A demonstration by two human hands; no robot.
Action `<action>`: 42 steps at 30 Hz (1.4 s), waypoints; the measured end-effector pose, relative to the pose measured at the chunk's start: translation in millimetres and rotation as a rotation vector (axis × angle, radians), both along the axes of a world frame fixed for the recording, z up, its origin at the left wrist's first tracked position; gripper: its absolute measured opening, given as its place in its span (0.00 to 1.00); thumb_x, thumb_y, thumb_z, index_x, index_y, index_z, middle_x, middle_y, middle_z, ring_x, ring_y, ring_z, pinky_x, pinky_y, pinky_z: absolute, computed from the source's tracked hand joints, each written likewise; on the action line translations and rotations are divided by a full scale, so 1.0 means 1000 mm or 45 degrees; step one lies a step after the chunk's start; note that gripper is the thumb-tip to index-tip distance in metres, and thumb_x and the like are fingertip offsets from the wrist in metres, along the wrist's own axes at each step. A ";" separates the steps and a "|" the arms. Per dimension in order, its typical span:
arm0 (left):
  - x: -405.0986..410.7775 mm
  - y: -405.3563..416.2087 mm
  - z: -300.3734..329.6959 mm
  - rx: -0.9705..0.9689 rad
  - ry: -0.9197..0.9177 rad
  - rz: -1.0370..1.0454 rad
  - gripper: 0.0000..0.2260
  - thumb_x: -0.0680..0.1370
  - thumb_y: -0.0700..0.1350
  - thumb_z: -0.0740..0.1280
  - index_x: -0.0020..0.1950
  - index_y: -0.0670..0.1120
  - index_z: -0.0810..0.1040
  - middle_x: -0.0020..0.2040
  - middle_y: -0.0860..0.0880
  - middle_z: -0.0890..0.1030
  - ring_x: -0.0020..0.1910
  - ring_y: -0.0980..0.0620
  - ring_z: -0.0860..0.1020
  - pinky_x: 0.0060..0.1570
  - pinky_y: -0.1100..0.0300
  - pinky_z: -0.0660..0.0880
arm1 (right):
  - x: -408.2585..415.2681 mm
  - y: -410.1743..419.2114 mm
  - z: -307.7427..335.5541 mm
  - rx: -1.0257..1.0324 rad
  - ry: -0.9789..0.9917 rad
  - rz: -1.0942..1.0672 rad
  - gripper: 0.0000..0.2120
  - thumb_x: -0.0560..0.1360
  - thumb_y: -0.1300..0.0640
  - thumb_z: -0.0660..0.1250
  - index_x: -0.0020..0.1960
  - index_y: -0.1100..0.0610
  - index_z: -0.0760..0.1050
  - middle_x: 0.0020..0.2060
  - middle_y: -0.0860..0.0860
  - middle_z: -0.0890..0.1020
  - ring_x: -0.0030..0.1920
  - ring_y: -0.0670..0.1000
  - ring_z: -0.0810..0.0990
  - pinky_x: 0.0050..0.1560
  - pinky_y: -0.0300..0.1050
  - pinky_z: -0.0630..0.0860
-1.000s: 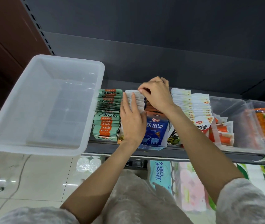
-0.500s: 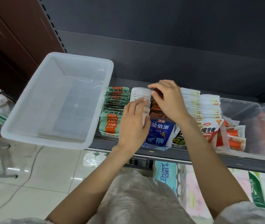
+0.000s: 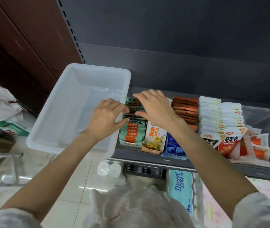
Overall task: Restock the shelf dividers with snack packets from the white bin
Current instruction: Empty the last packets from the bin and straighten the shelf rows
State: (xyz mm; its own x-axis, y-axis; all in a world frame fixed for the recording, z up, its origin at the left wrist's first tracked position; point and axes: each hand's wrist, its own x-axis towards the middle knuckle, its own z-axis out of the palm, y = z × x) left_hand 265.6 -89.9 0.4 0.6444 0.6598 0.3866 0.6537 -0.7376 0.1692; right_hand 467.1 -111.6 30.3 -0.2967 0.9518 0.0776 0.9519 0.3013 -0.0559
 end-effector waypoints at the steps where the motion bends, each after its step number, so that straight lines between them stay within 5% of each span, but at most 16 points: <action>1: -0.001 0.004 -0.003 0.017 0.021 -0.070 0.11 0.72 0.54 0.66 0.48 0.48 0.78 0.44 0.52 0.81 0.45 0.48 0.76 0.44 0.56 0.65 | -0.004 0.008 0.001 0.042 -0.058 -0.039 0.23 0.75 0.46 0.65 0.67 0.54 0.69 0.60 0.52 0.77 0.61 0.54 0.74 0.60 0.48 0.64; 5: -0.003 0.014 -0.014 0.070 0.020 -0.279 0.16 0.69 0.53 0.73 0.52 0.48 0.80 0.47 0.50 0.81 0.47 0.50 0.73 0.46 0.58 0.64 | -0.011 0.020 0.003 0.061 -0.138 -0.185 0.07 0.78 0.55 0.63 0.54 0.52 0.77 0.48 0.48 0.81 0.50 0.52 0.80 0.48 0.46 0.70; 14: -0.004 0.026 -0.020 -0.007 0.071 -0.475 0.25 0.66 0.53 0.74 0.60 0.47 0.75 0.56 0.48 0.77 0.54 0.49 0.71 0.50 0.58 0.62 | -0.025 0.012 0.000 -0.027 0.094 -0.477 0.08 0.77 0.58 0.62 0.52 0.54 0.79 0.48 0.50 0.82 0.50 0.54 0.80 0.50 0.51 0.75; 20: 0.014 0.039 -0.021 -0.040 -0.033 -0.462 0.08 0.70 0.42 0.74 0.48 0.48 0.82 0.41 0.49 0.84 0.37 0.48 0.81 0.43 0.58 0.72 | -0.015 -0.007 0.004 -0.159 0.457 -0.453 0.13 0.78 0.63 0.61 0.59 0.54 0.77 0.50 0.51 0.83 0.46 0.45 0.79 0.49 0.43 0.75; 23: 0.018 0.049 -0.018 -0.136 -0.105 -0.411 0.07 0.70 0.41 0.74 0.46 0.47 0.83 0.38 0.48 0.84 0.33 0.47 0.81 0.42 0.57 0.76 | -0.015 -0.024 0.004 -0.234 0.617 -0.473 0.16 0.77 0.64 0.59 0.64 0.54 0.70 0.60 0.53 0.78 0.56 0.49 0.77 0.55 0.46 0.75; 25: 0.019 0.053 -0.015 -0.194 -0.147 -0.347 0.08 0.69 0.40 0.75 0.47 0.47 0.82 0.36 0.48 0.84 0.30 0.45 0.80 0.39 0.56 0.76 | -0.022 -0.037 -0.003 -0.030 0.486 -0.441 0.14 0.76 0.60 0.64 0.61 0.56 0.72 0.62 0.53 0.76 0.62 0.52 0.73 0.60 0.47 0.71; 27: 0.019 0.056 -0.015 -0.182 -0.182 -0.346 0.09 0.69 0.40 0.75 0.47 0.46 0.80 0.33 0.48 0.82 0.27 0.45 0.78 0.35 0.57 0.76 | -0.033 -0.050 -0.014 0.154 0.255 -0.330 0.15 0.71 0.53 0.71 0.56 0.56 0.75 0.55 0.53 0.78 0.57 0.53 0.74 0.56 0.47 0.71; 30: 0.018 0.059 -0.017 -0.136 -0.193 -0.406 0.07 0.70 0.41 0.74 0.46 0.47 0.79 0.38 0.50 0.83 0.28 0.47 0.78 0.36 0.58 0.76 | -0.044 -0.059 -0.037 0.095 0.022 -0.179 0.25 0.62 0.47 0.77 0.54 0.55 0.77 0.49 0.52 0.80 0.50 0.54 0.77 0.49 0.48 0.73; 37: 0.014 0.064 -0.024 -0.059 -0.193 -0.523 0.05 0.73 0.40 0.69 0.47 0.47 0.80 0.44 0.52 0.84 0.34 0.50 0.81 0.38 0.60 0.75 | -0.039 -0.047 -0.054 0.062 -0.091 -0.124 0.17 0.64 0.52 0.76 0.51 0.54 0.79 0.42 0.51 0.83 0.44 0.52 0.81 0.46 0.46 0.77; 42: 0.013 0.067 -0.028 -0.026 -0.148 -0.626 0.09 0.70 0.34 0.72 0.45 0.46 0.83 0.46 0.51 0.84 0.41 0.50 0.83 0.42 0.57 0.78 | -0.041 -0.042 -0.054 0.186 -0.232 -0.048 0.08 0.64 0.62 0.71 0.43 0.55 0.78 0.35 0.50 0.82 0.33 0.50 0.80 0.33 0.42 0.74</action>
